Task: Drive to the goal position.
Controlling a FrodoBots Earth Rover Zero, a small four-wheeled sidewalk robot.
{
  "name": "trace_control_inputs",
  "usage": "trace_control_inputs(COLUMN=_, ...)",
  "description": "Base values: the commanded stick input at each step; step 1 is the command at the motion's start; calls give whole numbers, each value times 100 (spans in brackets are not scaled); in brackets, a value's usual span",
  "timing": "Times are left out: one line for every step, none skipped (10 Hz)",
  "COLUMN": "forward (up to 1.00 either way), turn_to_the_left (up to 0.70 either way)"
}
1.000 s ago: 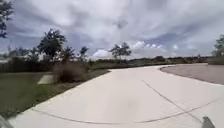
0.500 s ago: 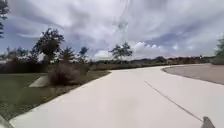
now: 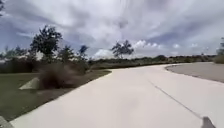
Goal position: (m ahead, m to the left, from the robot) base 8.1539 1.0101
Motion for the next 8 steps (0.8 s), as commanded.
trace_control_inputs(forward=85, turn_to_the_left=0)
trace_control_inputs(forward=85, turn_to_the_left=0)
trace_control_inputs(forward=85, turn_to_the_left=0)
trace_control_inputs(forward=85, turn_to_the_left=0)
trace_control_inputs(forward=85, turn_to_the_left=0)
trace_control_inputs(forward=85, turn_to_the_left=0)
trace_control_inputs(forward=85, turn_to_the_left=0)
trace_control_inputs(forward=85, turn_to_the_left=0)
